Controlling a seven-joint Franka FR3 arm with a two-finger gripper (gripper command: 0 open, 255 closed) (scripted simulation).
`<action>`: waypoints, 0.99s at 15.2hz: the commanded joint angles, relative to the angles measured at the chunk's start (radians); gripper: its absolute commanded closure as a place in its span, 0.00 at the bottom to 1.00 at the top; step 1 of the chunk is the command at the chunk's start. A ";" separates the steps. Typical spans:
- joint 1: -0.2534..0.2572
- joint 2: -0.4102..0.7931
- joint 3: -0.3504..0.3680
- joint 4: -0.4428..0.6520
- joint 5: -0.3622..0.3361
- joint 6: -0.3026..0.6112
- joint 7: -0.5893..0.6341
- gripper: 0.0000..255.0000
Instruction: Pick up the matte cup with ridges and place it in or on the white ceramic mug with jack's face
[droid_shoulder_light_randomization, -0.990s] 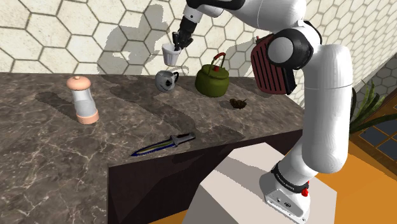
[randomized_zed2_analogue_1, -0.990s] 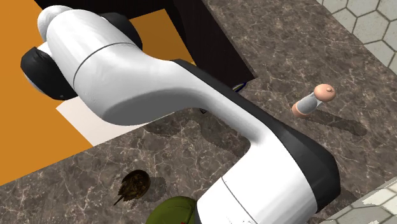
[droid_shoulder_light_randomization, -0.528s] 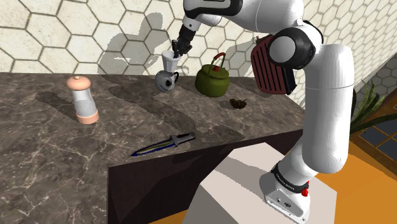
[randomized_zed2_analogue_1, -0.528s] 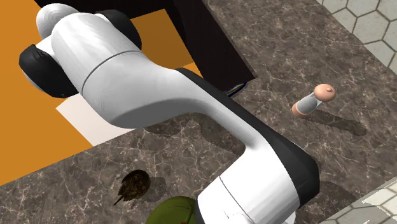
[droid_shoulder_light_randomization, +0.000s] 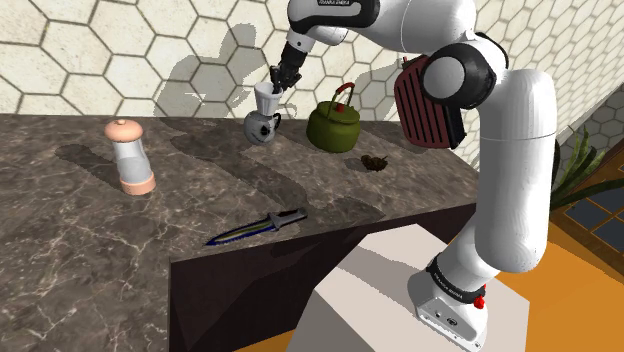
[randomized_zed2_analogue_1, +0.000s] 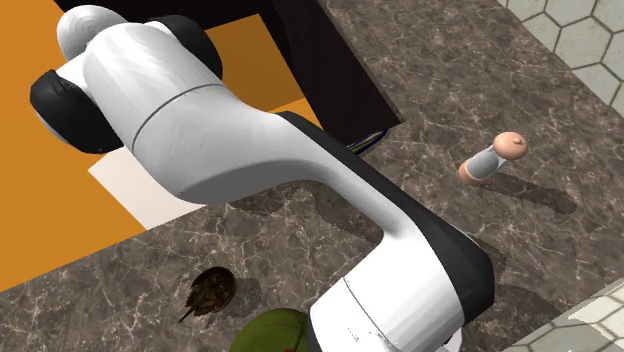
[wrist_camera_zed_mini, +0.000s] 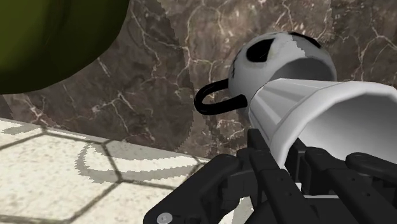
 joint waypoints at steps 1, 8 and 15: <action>0.001 0.003 0.000 0.000 0.000 -0.001 0.000 1.00; -0.003 -0.007 -0.002 0.016 -0.003 -0.028 0.003 0.00; -0.015 -0.027 -0.007 0.075 -0.008 -0.107 0.010 0.00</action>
